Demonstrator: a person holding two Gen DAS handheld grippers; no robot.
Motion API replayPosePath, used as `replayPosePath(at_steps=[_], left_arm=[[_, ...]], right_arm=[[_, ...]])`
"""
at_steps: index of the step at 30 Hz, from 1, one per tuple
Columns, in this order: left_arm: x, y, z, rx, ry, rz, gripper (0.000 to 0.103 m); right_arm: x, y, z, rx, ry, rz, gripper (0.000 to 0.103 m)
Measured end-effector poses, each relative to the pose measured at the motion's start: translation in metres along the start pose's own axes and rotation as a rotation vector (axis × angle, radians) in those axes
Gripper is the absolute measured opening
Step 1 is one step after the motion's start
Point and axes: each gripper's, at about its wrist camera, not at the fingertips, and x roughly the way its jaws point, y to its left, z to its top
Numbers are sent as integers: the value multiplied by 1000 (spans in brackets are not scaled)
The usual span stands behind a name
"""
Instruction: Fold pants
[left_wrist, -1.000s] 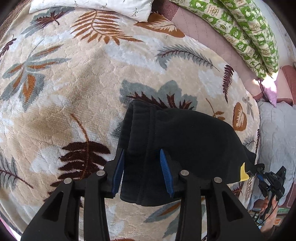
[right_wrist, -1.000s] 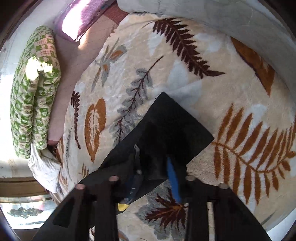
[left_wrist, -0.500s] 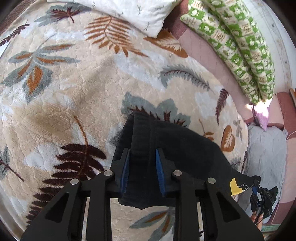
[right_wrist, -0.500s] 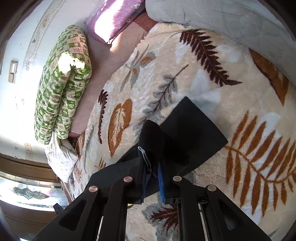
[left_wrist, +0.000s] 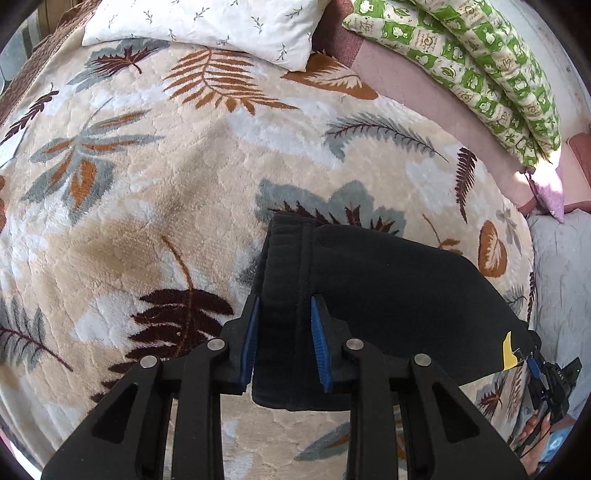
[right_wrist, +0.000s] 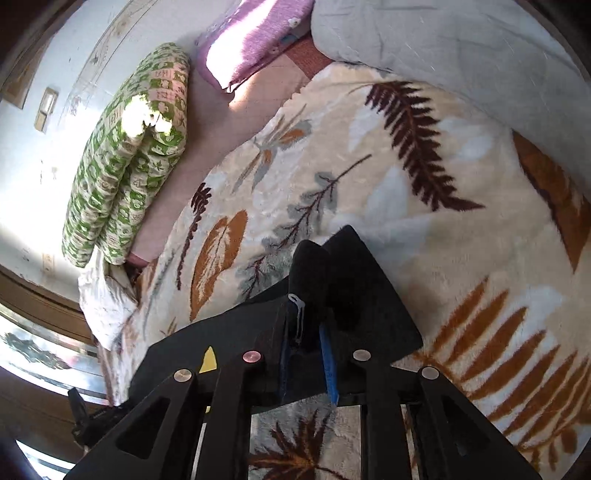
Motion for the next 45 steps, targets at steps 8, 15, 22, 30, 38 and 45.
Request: replayPosePath(at_steps=[8, 15, 22, 30, 38, 45], left_arm=[[1, 0, -3, -6, 15, 6, 25], [2, -2, -3, -5, 27, 14, 25], [6, 0, -2, -13, 41, 10, 26], [7, 0, -4, -18, 48, 15, 26], [8, -1, -3, -11, 50, 24, 27], [11, 1, -2, -16, 51, 20, 27]], right_arm=[[-48, -10, 27, 64, -104, -19, 53], [-8, 16, 33, -10, -31, -23, 52], [-39, 41, 11, -147, -16, 35, 15], [-54, -5, 2, -51, 4, -59, 32], [-11, 19, 25, -86, 115, -79, 40], [-42, 10, 22, 11, -58, 5, 5]])
